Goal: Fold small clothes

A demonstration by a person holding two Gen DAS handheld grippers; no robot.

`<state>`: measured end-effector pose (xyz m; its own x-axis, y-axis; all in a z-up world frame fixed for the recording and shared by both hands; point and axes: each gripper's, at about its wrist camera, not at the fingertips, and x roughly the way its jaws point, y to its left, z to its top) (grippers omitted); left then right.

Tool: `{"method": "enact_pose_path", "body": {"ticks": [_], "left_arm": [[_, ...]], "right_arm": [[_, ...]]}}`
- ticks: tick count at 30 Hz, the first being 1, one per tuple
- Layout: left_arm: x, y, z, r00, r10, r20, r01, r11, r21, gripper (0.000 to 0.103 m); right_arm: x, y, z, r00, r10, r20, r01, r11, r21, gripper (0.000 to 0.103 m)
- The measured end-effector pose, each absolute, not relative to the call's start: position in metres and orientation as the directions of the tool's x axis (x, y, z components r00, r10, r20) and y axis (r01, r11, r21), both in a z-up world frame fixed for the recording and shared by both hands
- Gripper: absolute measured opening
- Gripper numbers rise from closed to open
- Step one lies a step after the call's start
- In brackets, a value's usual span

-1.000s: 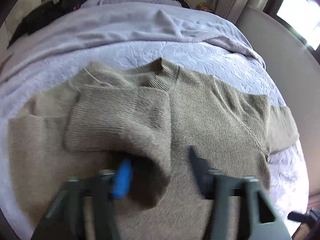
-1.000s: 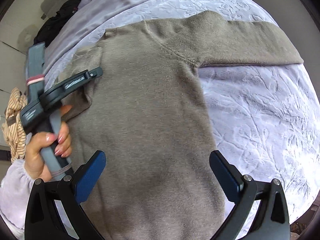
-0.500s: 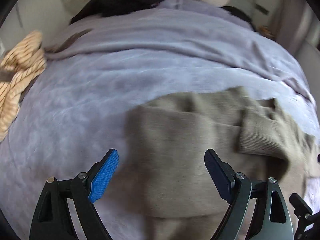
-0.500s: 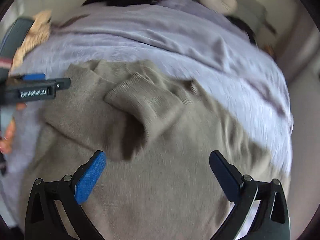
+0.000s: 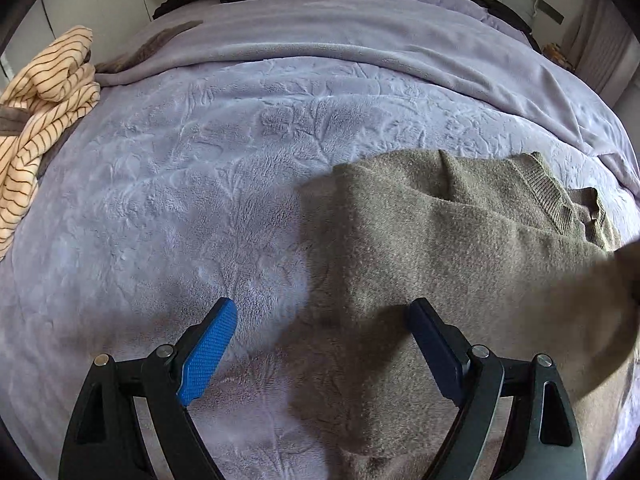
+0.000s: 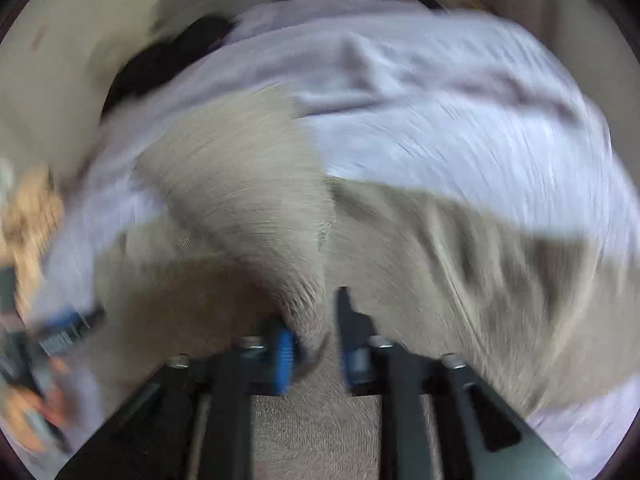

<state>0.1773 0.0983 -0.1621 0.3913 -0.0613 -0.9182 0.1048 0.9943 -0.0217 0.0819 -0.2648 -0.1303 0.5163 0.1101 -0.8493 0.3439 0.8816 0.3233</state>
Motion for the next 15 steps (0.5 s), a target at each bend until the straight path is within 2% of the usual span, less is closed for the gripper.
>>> {"method": "enact_pose_path", "body": {"ticks": [1,2,5,8,9,11,12,15], "left_arm": [[0.177,0.098,-0.161,0.394,-0.063,-0.917,0.104,0.994,-0.023,0.088],[0.178,0.098,-0.16,0.396,-0.063,-0.916,0.104,0.994,-0.023,0.088],[0.18,0.097,-0.161,0.398,-0.056,-0.916,0.107,0.994,-0.014,0.089],[0.18,0.095,-0.17,0.379,-0.039,-0.925,0.108,0.994,0.002,0.088],[0.179,0.094,-0.172,0.374,-0.033,-0.927,0.103,0.995,0.006,0.088],[0.178,0.091,-0.17,0.373,-0.026,-0.927,0.097,0.995,0.01,0.088],[0.178,0.089,-0.167,0.379,-0.032,-0.925,0.101,0.995,0.007,0.088],[0.179,0.082,-0.159,0.418,-0.03,-0.908,0.127,0.992,0.026,0.089]], "right_arm": [[0.075,-0.281,-0.139,0.507,0.144,-0.85,0.404,0.831,0.382,0.081],[0.063,-0.298,-0.149,0.513,0.188,-0.837,0.467,0.758,0.456,0.081],[0.039,-0.319,-0.16,0.58,0.289,-0.762,0.496,0.617,0.612,0.081],[0.038,-0.316,-0.166,0.597,0.337,-0.728,0.488,0.567,0.663,0.081],[0.041,-0.315,-0.17,0.593,0.35,-0.726,0.494,0.554,0.67,0.077],[0.049,-0.313,-0.177,0.579,0.361,-0.731,0.511,0.537,0.671,0.048],[0.054,-0.312,-0.178,0.566,0.358,-0.743,0.519,0.546,0.658,0.006],[0.058,-0.312,-0.161,0.594,0.338,-0.73,0.464,0.598,0.654,0.007]]}}
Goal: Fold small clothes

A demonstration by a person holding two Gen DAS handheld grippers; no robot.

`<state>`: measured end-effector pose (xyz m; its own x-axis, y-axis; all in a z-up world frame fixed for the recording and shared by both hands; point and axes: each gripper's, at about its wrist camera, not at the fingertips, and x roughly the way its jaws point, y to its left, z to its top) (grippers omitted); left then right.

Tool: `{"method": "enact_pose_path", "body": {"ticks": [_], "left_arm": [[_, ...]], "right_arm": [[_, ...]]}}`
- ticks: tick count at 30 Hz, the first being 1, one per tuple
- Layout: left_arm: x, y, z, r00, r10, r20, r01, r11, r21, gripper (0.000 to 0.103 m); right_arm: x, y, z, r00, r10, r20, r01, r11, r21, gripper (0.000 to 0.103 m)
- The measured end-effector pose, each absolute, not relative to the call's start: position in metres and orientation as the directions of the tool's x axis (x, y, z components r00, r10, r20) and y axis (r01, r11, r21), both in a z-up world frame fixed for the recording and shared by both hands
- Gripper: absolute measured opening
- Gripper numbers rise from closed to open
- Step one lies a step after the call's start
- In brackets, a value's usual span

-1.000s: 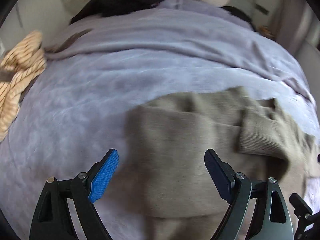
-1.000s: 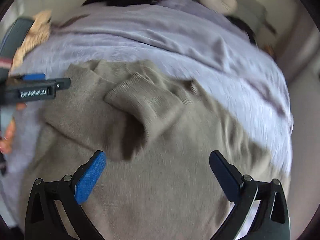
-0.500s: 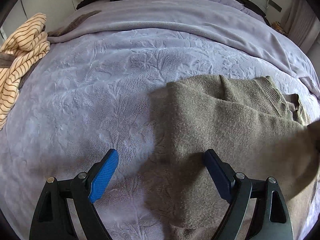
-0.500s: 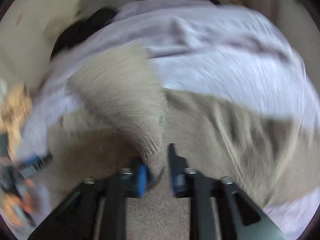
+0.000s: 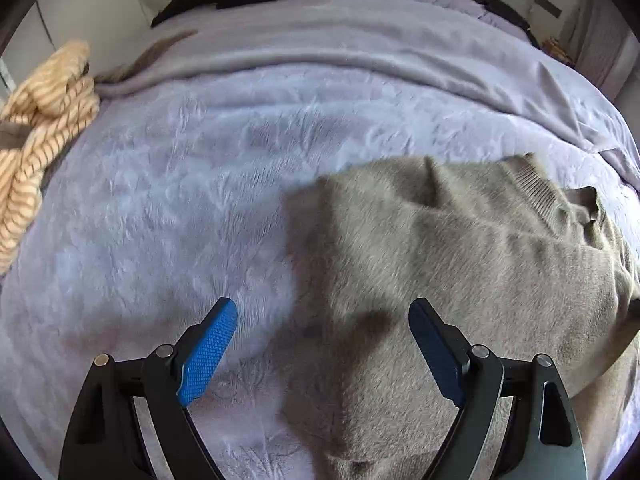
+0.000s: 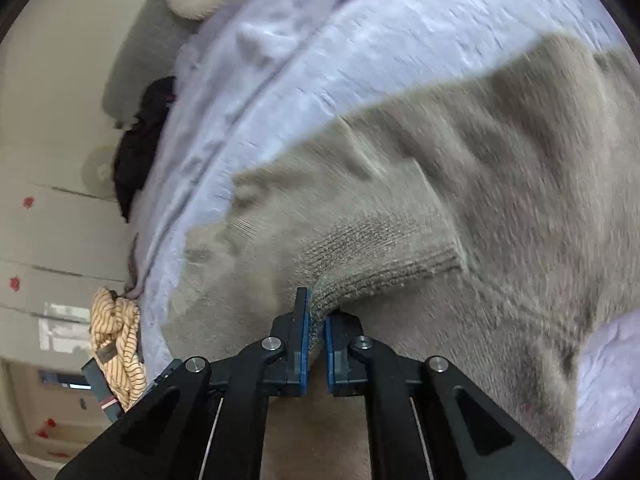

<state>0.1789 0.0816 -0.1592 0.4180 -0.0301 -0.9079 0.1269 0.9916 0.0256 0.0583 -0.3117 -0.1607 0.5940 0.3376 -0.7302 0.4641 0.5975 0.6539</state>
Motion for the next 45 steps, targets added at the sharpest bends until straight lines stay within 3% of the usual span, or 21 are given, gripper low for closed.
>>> {"method": "enact_pose_path", "body": {"ticks": [3,8,11,13,15,33,39,45], "left_arm": [[0.183,0.076,-0.169,0.402,0.008,-0.916,0.143,0.987,0.071,0.089],[0.183,0.077,-0.182,0.378,0.029,-0.925,0.172,0.98,0.101,0.089],[0.178,0.081,-0.172,0.38,0.032,-0.924,0.194,0.974,0.114,0.089],[0.172,0.086,-0.164,0.38,0.03,-0.925,0.217,0.969,0.12,0.089],[0.16,0.09,-0.155,0.371,-0.002,-0.929,0.243,0.965,0.095,0.089],[0.036,0.007,-0.127,0.173,-0.153,-0.973,0.406,0.911,-0.071,0.089],[0.051,-0.035,-0.125,0.207,-0.164,-0.965,0.415,0.908,-0.065,0.089],[0.102,-0.055,-0.14,0.297,-0.119,-0.947,0.297,0.954,-0.026,0.089]], "right_arm": [[0.061,-0.315,-0.147,0.6,0.301,-0.741,0.432,0.657,0.617,0.007],[0.048,-0.324,-0.177,0.509,0.283,-0.813,0.517,0.655,0.552,0.011],[0.034,-0.326,-0.173,0.514,0.268,-0.815,0.53,0.647,0.548,0.025],[0.023,-0.326,-0.164,0.502,0.264,-0.824,0.531,0.657,0.535,0.044],[0.011,-0.328,-0.156,0.497,0.269,-0.825,0.525,0.664,0.532,0.054],[-0.117,-0.286,-0.134,0.459,0.341,-0.82,0.587,0.577,0.568,0.061],[-0.081,-0.31,-0.13,0.547,0.329,-0.77,0.536,0.569,0.624,0.061],[-0.015,-0.349,-0.148,0.623,0.326,-0.711,0.522,0.504,0.688,0.061]]}}
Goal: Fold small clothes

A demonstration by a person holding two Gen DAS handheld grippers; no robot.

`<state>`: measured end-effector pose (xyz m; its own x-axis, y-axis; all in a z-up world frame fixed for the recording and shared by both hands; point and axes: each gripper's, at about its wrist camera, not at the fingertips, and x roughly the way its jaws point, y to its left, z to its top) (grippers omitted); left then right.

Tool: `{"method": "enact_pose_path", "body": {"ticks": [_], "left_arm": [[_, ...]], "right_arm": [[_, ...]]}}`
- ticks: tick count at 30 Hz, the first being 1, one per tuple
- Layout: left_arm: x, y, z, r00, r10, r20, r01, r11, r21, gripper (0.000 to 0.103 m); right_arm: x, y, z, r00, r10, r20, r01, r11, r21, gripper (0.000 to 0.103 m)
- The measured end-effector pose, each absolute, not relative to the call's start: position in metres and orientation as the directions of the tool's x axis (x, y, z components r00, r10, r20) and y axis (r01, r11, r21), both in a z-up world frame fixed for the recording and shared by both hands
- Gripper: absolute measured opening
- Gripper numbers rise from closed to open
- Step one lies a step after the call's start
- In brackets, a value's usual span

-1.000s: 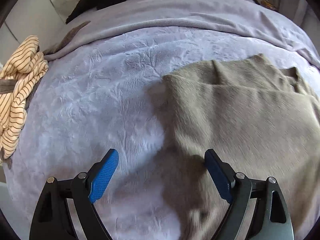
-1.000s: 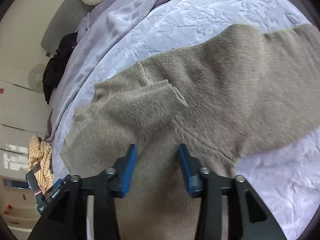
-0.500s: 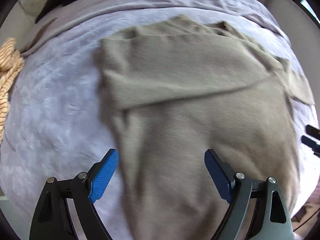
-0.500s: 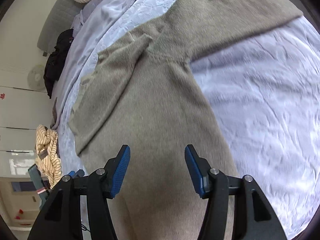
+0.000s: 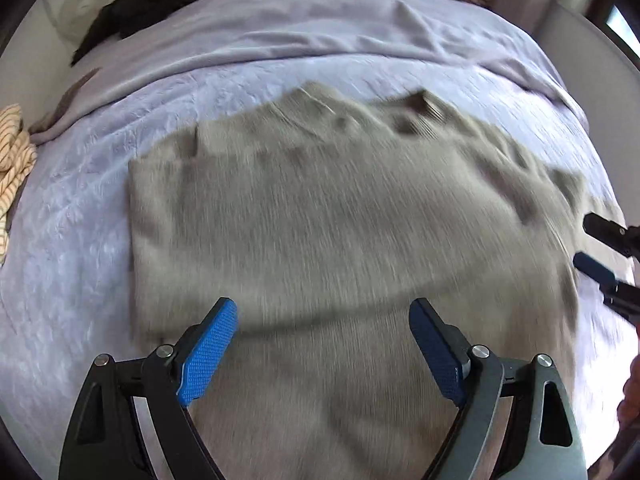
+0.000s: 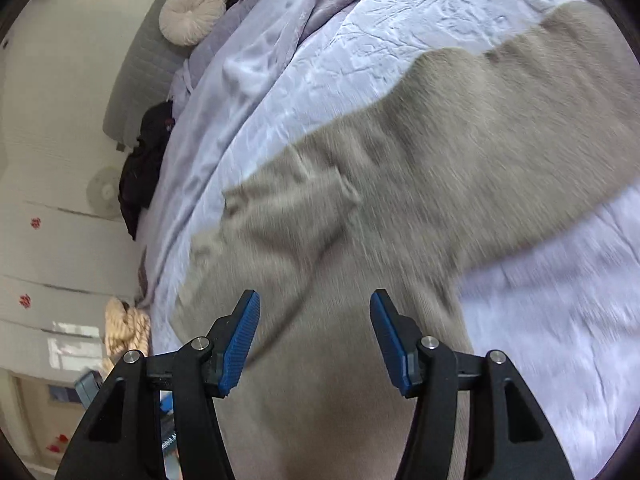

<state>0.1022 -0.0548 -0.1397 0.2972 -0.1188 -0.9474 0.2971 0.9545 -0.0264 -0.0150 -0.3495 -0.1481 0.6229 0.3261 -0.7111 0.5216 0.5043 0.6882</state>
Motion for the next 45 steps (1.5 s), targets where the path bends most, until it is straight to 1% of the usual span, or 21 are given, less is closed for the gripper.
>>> {"method": "enact_pose_path", "body": {"ticks": [3,4,5,6,7,9,11,13,15,17,20,21,22,26,29,33,37,45], "left_arm": [[0.119,-0.055,-0.159,0.295,-0.077,-0.953,0.242,0.97,-0.004,0.089],[0.123,-0.053,-0.167,0.283,-0.057,-0.957,0.224,0.975,0.008,0.089],[0.125,-0.051,-0.174,0.271,-0.043,-0.962,0.212,0.977,0.015,0.089],[0.124,-0.048,-0.179,0.258,-0.035,-0.965,0.205,0.978,0.019,0.089],[0.122,-0.045,-0.182,0.259,-0.039,-0.965,0.208,0.978,0.016,0.089],[0.116,-0.044,-0.183,0.281,-0.045,-0.959,0.229,0.973,0.021,0.089],[0.113,-0.046,-0.185,0.289,-0.035,-0.957,0.246,0.969,0.038,0.089],[0.113,-0.049,-0.189,0.288,-0.024,-0.957,0.254,0.966,0.052,0.089],[0.112,-0.051,-0.19,0.283,-0.015,-0.959,0.258,0.964,0.061,0.089],[0.113,-0.051,-0.19,0.279,-0.013,-0.96,0.266,0.962,0.064,0.089],[0.114,-0.05,-0.189,0.268,-0.015,-0.963,0.281,0.958,0.063,0.089],[0.112,-0.053,-0.187,0.261,-0.01,-0.965,0.285,0.956,0.067,0.089],[0.114,-0.055,-0.187,0.256,-0.005,-0.967,0.288,0.955,0.071,0.089],[0.101,-0.067,-0.173,0.234,0.004,-0.972,0.328,0.941,0.083,0.089],[0.084,-0.077,-0.165,0.215,0.002,-0.977,0.385,0.919,0.087,0.089],[0.052,-0.089,-0.15,0.196,-0.021,-0.98,0.459,0.885,0.073,0.089],[0.024,-0.098,-0.143,0.157,-0.037,-0.987,0.501,0.864,0.047,0.089],[-0.023,-0.133,-0.133,0.119,-0.045,-0.992,0.579,0.815,0.032,0.089]], "right_arm": [[0.01,-0.364,-0.17,0.64,0.344,-0.687,0.534,0.443,0.72,0.061],[0.018,-0.368,-0.179,0.642,0.358,-0.678,0.543,0.412,0.732,0.054],[0.021,-0.37,-0.182,0.647,0.365,-0.669,0.543,0.395,0.741,0.04],[0.024,-0.372,-0.182,0.652,0.369,-0.662,0.538,0.39,0.748,0.007],[0.027,-0.372,-0.175,0.661,0.364,-0.656,0.515,0.416,0.749,0.008],[0.031,-0.365,-0.152,0.673,0.332,-0.661,0.435,0.544,0.717,0.008],[0.035,-0.353,-0.138,0.641,0.296,-0.708,0.385,0.674,0.631,0.008],[0.038,-0.348,-0.146,0.567,0.246,-0.786,0.407,0.746,0.528,0.008],[0.039,-0.352,-0.163,0.5,0.234,-0.834,0.466,0.739,0.487,0.009],[0.028,-0.36,-0.172,0.515,0.261,-0.817,0.507,0.676,0.535,0.014],[0.011,-0.363,-0.167,0.534,0.265,-0.803,0.535,0.63,0.563,0.033],[0.006,-0.363,-0.165,0.533,0.265,-0.803,0.537,0.627,0.564,0.045],[-0.001,-0.361,-0.161,0.533,0.27,-0.802,0.54,0.622,0.567,0.053],[-0.028,-0.356,-0.156,0.542,0.324,-0.775,0.532,0.582,0.615,0.054],[-0.051,-0.35,-0.156,0.529,0.342,-0.776,0.543,0.567,0.62,0.055],[-0.089,-0.345,-0.159,0.519,0.37,-0.77,0.581,0.508,0.636,0.062],[-0.119,-0.341,-0.161,0.498,0.377,-0.781,0.618,0.479,0.624,0.067],[-0.156,-0.346,-0.151,0.517,0.338,-0.787,0.639,0.459,0.617,0.069]]}}
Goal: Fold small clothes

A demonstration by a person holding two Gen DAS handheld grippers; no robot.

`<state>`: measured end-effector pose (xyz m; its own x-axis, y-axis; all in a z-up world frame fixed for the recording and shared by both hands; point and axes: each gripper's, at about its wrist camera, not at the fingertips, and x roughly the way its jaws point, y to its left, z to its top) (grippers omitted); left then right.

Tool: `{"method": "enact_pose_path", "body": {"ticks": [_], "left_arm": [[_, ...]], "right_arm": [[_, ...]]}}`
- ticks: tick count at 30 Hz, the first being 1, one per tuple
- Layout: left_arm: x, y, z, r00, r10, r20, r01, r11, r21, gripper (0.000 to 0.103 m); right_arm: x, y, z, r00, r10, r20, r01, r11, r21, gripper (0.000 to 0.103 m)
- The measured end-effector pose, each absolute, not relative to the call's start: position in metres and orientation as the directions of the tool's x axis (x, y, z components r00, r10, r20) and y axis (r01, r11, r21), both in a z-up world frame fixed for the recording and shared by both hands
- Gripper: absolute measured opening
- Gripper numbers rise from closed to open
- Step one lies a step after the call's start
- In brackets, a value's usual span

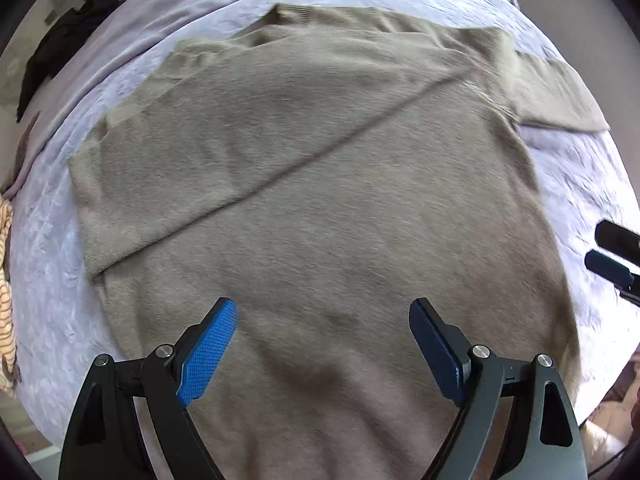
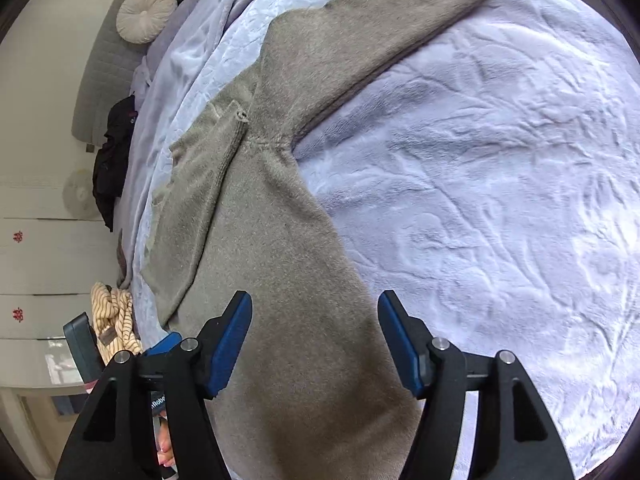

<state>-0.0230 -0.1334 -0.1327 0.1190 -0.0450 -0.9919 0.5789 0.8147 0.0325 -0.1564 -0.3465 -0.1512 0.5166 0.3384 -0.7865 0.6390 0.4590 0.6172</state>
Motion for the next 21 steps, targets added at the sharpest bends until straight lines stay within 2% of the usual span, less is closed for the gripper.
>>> {"method": "enact_pose_path", "body": {"ticks": [10,21], "left_arm": [[-0.046,-0.166,-0.121,0.12,-0.078,-0.99,0.62,0.785,0.013,0.089],[-0.024,-0.16,-0.146,0.109,-0.088,-0.99,0.582,0.813,-0.008,0.089]], "right_arm": [[-0.18,-0.368,-0.143,0.57,0.262,-0.779,0.646,0.443,0.621,0.069],[-0.183,-0.382,-0.171,0.602,0.259,-0.755,0.646,0.397,0.652,0.069]]}}
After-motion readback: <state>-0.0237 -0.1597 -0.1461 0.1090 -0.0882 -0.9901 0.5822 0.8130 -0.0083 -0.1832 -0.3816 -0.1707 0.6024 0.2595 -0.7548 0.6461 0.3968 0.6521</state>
